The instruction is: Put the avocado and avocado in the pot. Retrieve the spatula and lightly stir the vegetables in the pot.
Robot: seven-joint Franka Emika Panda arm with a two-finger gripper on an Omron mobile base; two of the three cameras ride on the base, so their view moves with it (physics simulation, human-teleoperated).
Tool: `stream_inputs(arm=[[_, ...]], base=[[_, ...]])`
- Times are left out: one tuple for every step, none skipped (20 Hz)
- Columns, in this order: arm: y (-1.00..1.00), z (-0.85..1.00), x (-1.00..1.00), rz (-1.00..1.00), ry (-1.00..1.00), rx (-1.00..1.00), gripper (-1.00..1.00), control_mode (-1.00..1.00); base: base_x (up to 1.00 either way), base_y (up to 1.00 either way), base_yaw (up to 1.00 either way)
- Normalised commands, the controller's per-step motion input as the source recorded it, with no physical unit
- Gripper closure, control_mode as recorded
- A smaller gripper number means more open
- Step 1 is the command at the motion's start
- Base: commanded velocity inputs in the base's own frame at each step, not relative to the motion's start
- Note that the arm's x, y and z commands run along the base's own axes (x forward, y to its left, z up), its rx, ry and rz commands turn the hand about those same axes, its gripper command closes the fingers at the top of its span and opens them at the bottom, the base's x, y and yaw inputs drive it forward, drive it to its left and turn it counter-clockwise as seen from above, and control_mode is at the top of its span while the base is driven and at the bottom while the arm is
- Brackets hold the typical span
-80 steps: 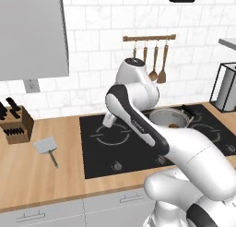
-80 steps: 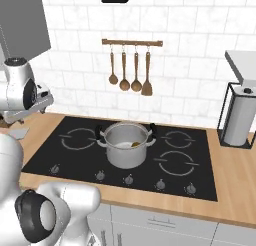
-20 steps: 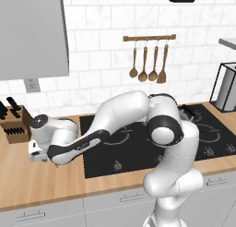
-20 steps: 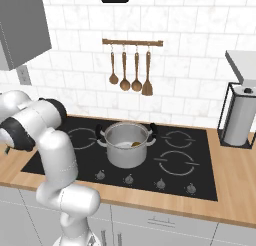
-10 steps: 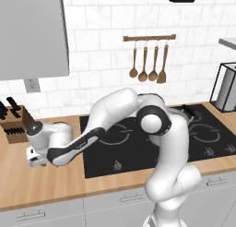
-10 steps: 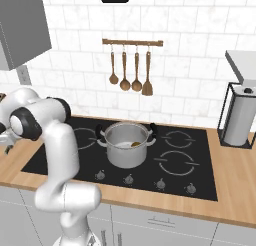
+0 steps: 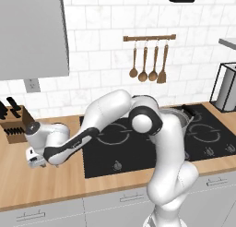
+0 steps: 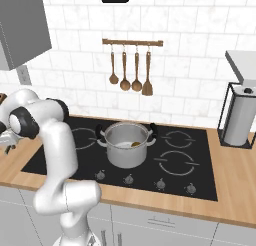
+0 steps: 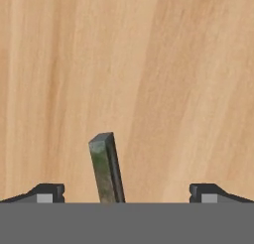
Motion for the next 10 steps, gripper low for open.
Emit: stream_inputs(arm=[[-0.13, -0.16, 0.01, 0.05, 0.01, 0.0, -1.0, -1.0], [-0.13, -0.15, 0.04, 0.05, 0.01, 0.01, -1.0, -1.0], [-0.18, -0.19, 0.02, 0.05, 0.0, 0.02, -1.0, -1.0], [-0.19, -0.25, 0.0, 0.06, 0.0, 0.02, -1.0, -1.0], [-0.19, -0.21, 0.0, 0.06, 0.0, 0.02, -1.0, -1.0], [-0.2, -0.18, 0.0, 0.06, 0.0, 0.02, -1.0, -1.0], [-0.2, -0.14, 0.0, 0.06, 0.0, 0.02, -1.0, -1.0], [-0.2, -0.13, 0.0, 0.07, 0.0, 0.02, -1.0, -1.0], [-0.19, -0.08, 0.0, 0.07, 0.0, 0.03, -1.0, -1.0], [-0.19, -0.03, 0.0, 0.07, 0.0, 0.04, -1.0, -1.0]], base=[[0.0, 0.0, 0.0], [0.0, 0.0, 0.0], [0.0, 0.0, 0.0], [0.0, 0.0, 0.0], [0.0, 0.0, 0.0], [0.0, 0.0, 0.0], [0.0, 0.0, 0.0], [0.0, 0.0, 0.0], [0.0, 0.0, 0.0], [0.0, 0.0, 0.0]])
